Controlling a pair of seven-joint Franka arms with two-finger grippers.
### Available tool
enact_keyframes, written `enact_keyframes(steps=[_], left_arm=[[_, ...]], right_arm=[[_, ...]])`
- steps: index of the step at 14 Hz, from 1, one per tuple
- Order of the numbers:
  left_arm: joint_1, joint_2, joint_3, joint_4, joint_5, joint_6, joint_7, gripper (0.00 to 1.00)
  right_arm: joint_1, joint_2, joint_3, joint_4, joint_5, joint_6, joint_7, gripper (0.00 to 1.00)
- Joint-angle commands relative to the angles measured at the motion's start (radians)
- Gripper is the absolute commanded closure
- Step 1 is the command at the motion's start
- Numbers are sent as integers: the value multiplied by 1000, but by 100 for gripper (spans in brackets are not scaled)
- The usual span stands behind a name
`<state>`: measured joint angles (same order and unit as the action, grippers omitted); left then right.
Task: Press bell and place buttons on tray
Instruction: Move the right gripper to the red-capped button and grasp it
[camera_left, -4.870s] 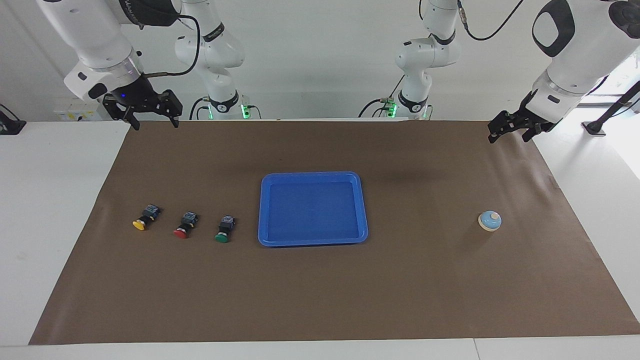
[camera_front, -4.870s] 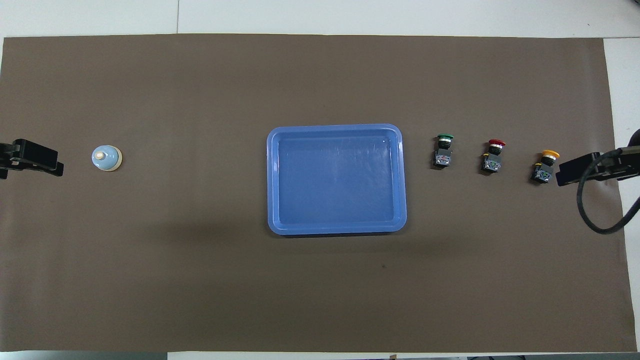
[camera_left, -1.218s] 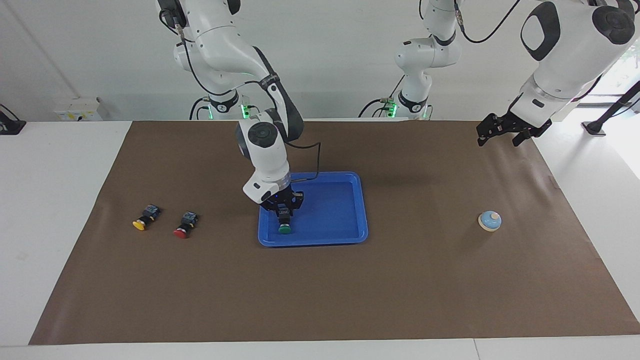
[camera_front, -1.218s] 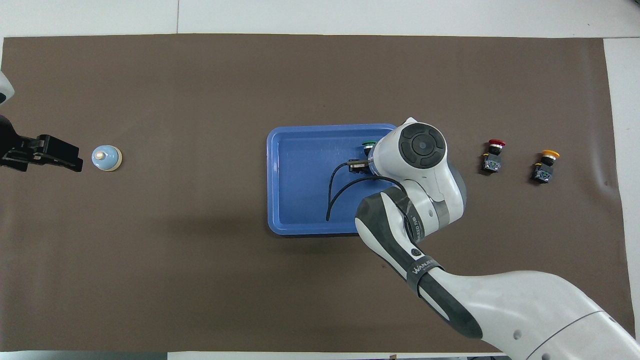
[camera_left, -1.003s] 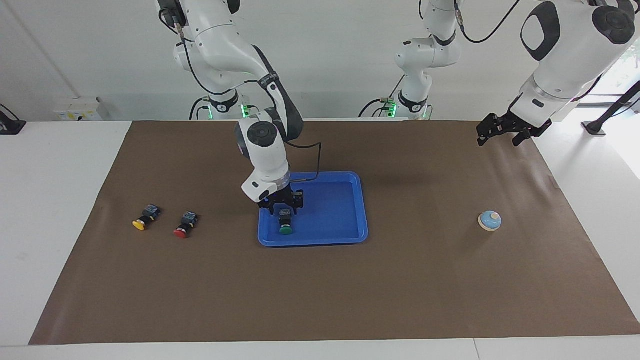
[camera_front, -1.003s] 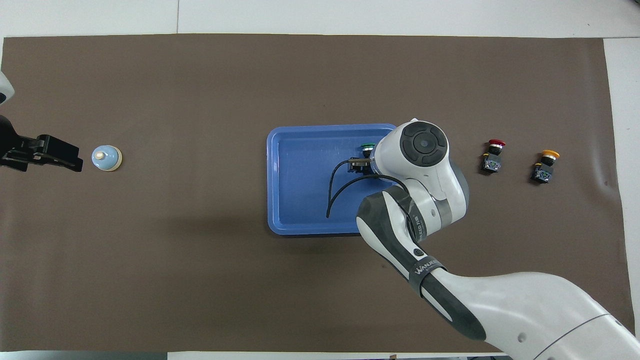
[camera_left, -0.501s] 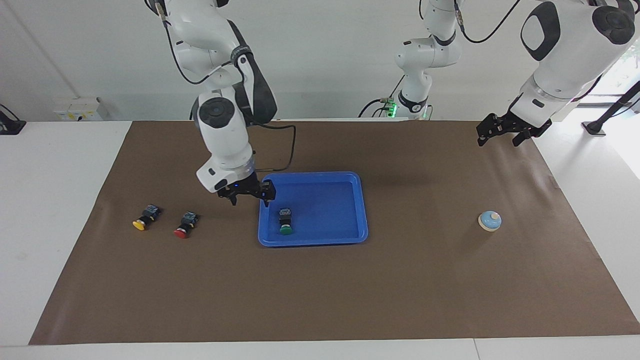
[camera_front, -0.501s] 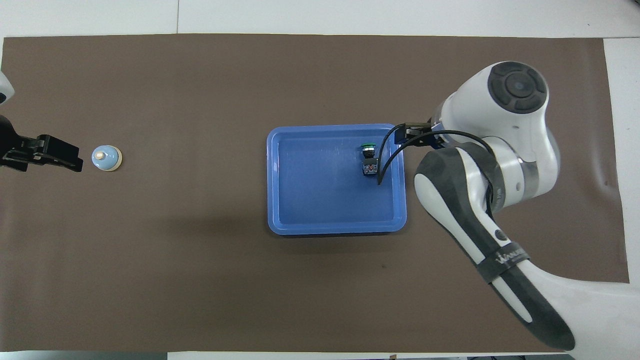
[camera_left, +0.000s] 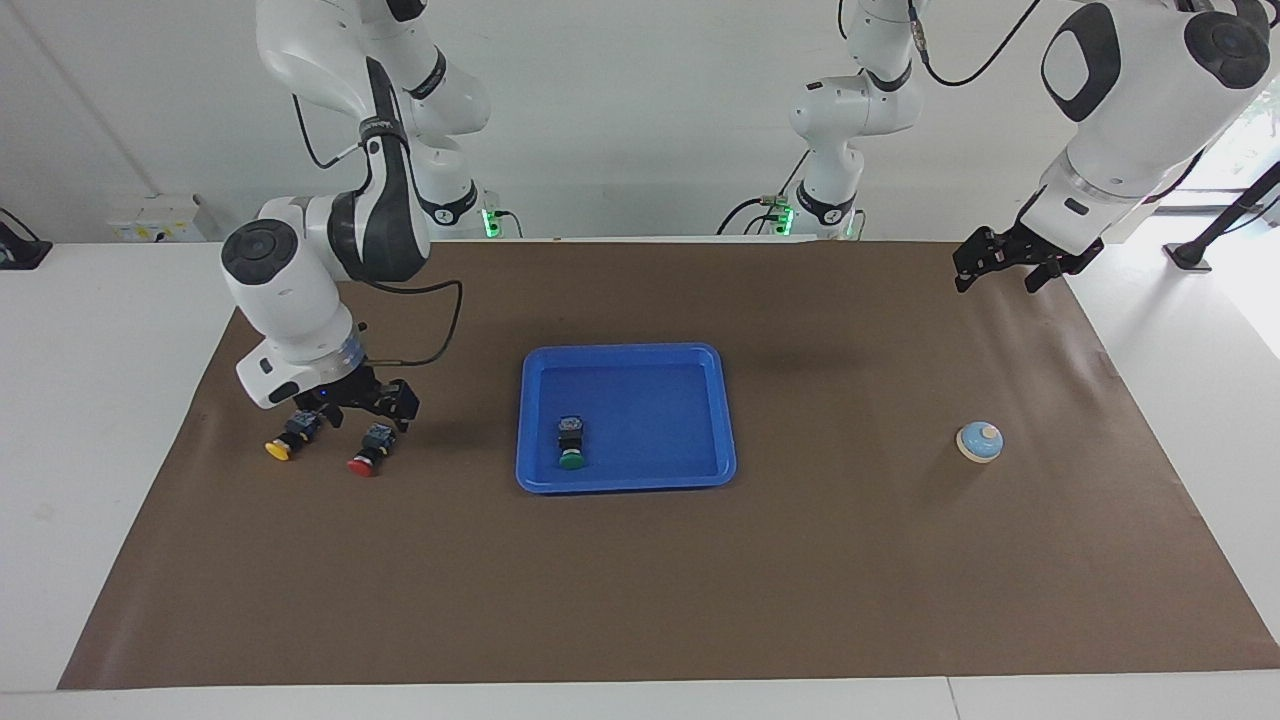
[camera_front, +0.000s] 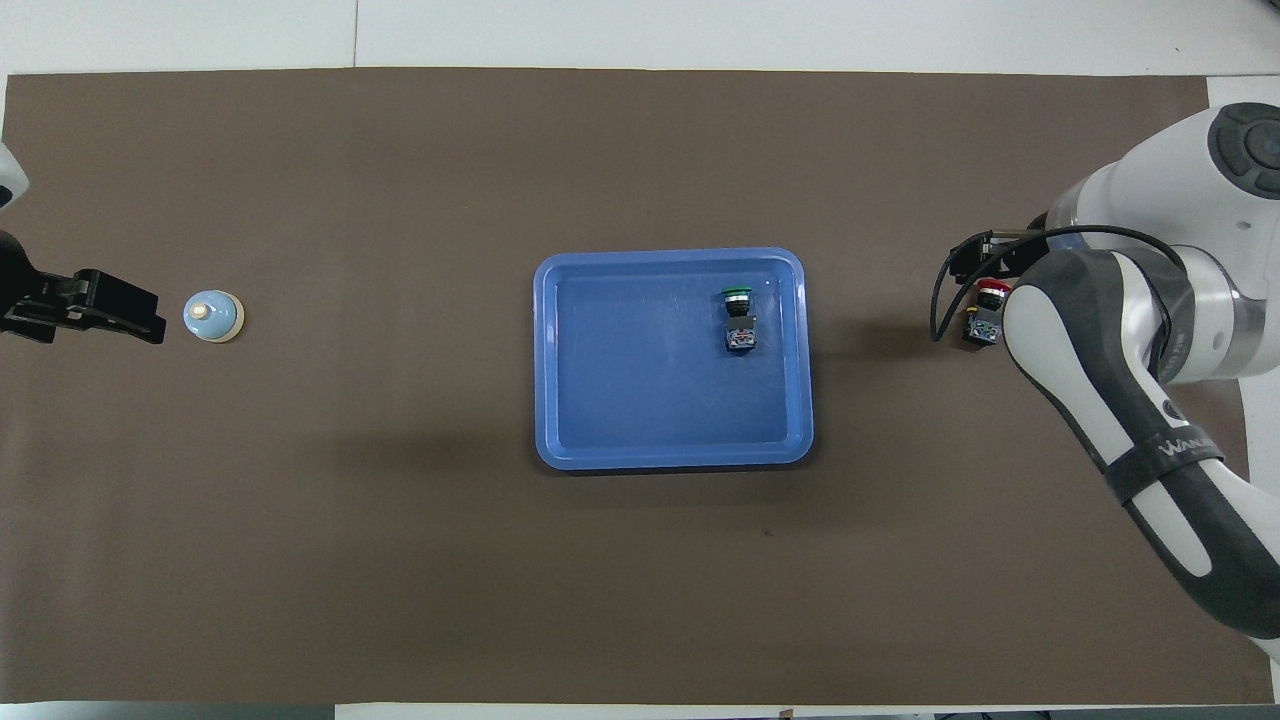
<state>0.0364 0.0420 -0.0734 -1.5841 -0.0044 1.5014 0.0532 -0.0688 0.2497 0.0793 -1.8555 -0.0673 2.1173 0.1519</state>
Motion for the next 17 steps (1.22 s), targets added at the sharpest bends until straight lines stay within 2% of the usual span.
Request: enact_keyframes(steps=[1,6,11,12,13,14,17], left_arm=[[5,-13,0,-10,4,-3,-1,0],[5,-13,0,-10,4,-3,-1,0],[5,-13,0,-10,4,-3,-1,0],[5,-13,0,-8,4,-3,-1,0],[5,-13,0,-8,4,-3,-1,0],[5,-13,0,-8,4,-3,-1,0],[5,-14,0,-10,4,-3,-1,0]], right_arm=[[-22,2,13,-80,-19,102,14,0],[-51,68,13,-106,-20,165,124,0],[-51,72,13,-185,-20,266,130,2],[-51,71,13,-191,-20,271,127,37],[-51,71,13,-191,-20,259,123,87],[-51,69,13,-188,-20,245,121,100],[-51,65,13,-156,-20,167,120,100]])
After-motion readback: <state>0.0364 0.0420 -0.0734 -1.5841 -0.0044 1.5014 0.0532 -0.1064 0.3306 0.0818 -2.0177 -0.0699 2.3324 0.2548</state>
